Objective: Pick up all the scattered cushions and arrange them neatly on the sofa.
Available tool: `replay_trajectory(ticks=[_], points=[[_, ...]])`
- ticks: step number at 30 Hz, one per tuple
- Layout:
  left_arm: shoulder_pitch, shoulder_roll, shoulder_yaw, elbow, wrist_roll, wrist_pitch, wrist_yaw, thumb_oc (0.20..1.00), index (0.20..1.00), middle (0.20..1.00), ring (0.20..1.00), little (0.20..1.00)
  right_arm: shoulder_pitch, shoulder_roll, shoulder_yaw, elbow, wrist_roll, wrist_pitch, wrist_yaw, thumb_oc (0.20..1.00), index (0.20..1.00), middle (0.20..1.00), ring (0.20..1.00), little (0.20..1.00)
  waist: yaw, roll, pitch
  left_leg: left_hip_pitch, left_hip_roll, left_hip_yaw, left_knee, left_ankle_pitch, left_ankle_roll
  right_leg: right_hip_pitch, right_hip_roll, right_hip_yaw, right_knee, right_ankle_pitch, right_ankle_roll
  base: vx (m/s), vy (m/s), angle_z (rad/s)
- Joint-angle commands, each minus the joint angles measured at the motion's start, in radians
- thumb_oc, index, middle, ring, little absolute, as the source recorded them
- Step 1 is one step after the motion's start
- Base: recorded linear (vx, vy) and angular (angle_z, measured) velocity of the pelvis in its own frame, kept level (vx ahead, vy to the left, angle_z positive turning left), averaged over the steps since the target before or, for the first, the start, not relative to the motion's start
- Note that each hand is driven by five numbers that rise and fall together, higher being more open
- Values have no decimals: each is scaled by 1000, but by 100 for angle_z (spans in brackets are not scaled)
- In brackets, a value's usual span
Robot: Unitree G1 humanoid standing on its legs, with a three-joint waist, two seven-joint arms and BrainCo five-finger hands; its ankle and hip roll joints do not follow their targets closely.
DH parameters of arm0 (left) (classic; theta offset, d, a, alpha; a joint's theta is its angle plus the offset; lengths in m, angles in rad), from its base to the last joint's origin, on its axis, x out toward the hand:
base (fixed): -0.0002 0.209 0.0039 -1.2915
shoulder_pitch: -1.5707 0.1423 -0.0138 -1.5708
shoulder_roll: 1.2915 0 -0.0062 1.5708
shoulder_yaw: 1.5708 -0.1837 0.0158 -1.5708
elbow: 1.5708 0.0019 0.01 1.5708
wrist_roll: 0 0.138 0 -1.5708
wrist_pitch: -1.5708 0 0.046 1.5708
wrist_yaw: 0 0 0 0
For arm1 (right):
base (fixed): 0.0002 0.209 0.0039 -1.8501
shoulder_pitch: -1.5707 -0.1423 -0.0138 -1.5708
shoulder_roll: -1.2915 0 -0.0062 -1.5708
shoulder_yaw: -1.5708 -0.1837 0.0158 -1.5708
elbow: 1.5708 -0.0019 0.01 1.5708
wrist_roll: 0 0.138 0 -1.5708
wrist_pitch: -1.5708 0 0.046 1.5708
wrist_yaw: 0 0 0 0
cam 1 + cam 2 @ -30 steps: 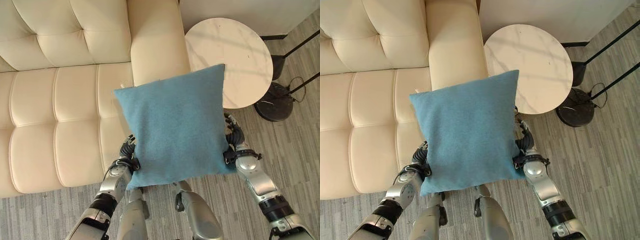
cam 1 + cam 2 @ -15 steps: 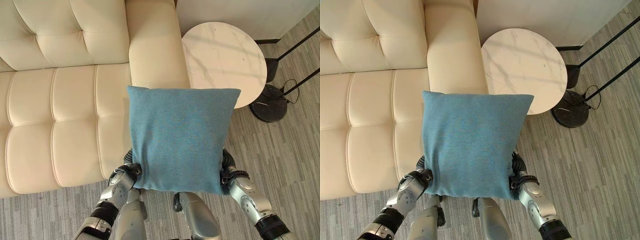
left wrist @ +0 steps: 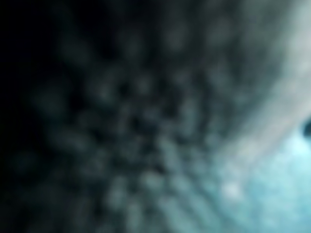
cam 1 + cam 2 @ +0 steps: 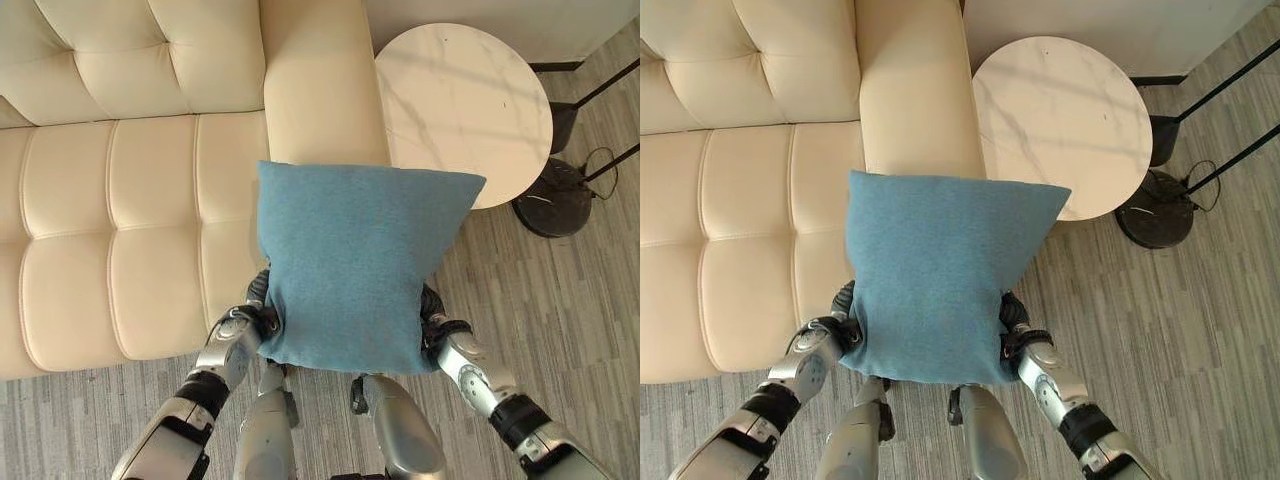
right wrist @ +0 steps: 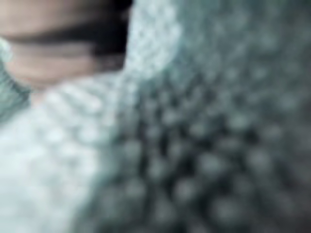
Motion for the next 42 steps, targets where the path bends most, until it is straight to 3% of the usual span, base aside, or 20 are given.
replay_trajectory(ticks=[1,6,10,16,20,26,28,29,30,31,33,35,39,42], points=[[-82,-254,-235,-53,70,5,-107,200,200,200,200,200,-98,237,237,-85,-99,25,91,200,200,200,200,200,18,-21,13,-49,28,-43,91,-78,-29,-32,-79,-3,163,-200,79,-1,4,5],[-93,-281,-274,-57,87,0,-86,200,200,200,200,200,-98,251,249,-73,-110,28,77,200,200,200,200,200,18,-23,6,-45,28,-43,86,-80,-27,-24,-83,-7,158,-199,81,-2,6,1],[-99,-280,-303,-117,107,-17,-60,200,200,200,200,200,-80,277,244,-90,-30,17,72,200,200,200,200,200,23,-25,-12,-24,23,-40,71,-85,-23,-7,-89,-9,145,-190,89,-12,66,8],[-35,-204,-300,-357,74,-42,-64,200,200,200,200,200,-28,262,243,-269,60,-11,111,200,200,200,200,200,30,-21,-70,17,8,-32,56,-103,-9,33,-101,-2,129,-184,107,15,99,3],[45,-156,-272,-516,1,-47,-100,200,200,200,200,200,37,228,231,-391,86,-13,155,200,200,200,200,200,26,-12,-123,66,-29,-27,47,-127,14,76,-122,5,127,-176,128,1,196,4],[103,-141,-262,-587,-49,-42,-118,200,200,200,200,200,77,235,221,-436,85,-13,169,200,200,200,200,200,19,1,-151,94,-48,3,18,-121,30,76,-132,22,126,-132,160,-93,136,-2],[118,-115,-257,-608,-46,-46,-118,200,200,200,200,200,81,240,222,-441,92,-21,169,200,200,200,200,200,28,23,-151,91,-30,17,23,-106,35,100,-110,33,229,-201,148,-152,47,-12],[118,-115,-257,-608,-46,-46,-118,200,200,200,200,200,80,240,222,-441,92,-21,169,200,200,200,200,200,28,23,-153,88,-29,17,23,-105,35,97,-109,34,228,-199,148,-56,39,-18],[138,-104,-255,-617,-39,-41,-122,200,200,200,200,200,90,238,216,-450,85,-19,174,200,200,200,200,200,35,34,-165,99,-28,21,20,-98,37,127,-82,53,280,-247,137,-31,20,-24],[138,-104,-255,-617,-39,-41,-122,200,200,200,200,200,90,238,216,-450,85,-19,174,200,200,200,200,200,36,34,-168,96,-27,21,21,-97,37,125,-81,54,278,-244,137,-64,-2,-23],[165,-92,-244,-629,-42,-31,-124,200,200,200,200,200,102,228,200,-458,76,-21,174,200,200,200,200,200,45,43,-197,99,-32,23,24,-86,41,179,-31,91,342,-312,121,-173,-158,-15],[215,-84,-208,-645,-68,-19,-118,200,200,200,200,200,112,217,186,-447,82,-23,164,200,200,200,200,200,87,41,-223,4,-23,26,64,-18,14,292,31,122,166,-384,51,-432,-425,-31],[225,-97,-197,-640,-84,-17,-91,200,200,200,200,200,108,200,178,-435,96,-32,152,200,200,200,200,200,97,81,-188,-51,5,-15,59,72,-57,284,73,74,140,-392,19,-220,-204,11],[227,-105,-185,-636,-82,-22,-76,200,200,200,200,200,104,180,166,-433,94,-35,141,200,200,200,200,200,83,80,-176,-46,1,-29,76,36,-45,252,53,19,158,-381,18,-245,-90,64]])
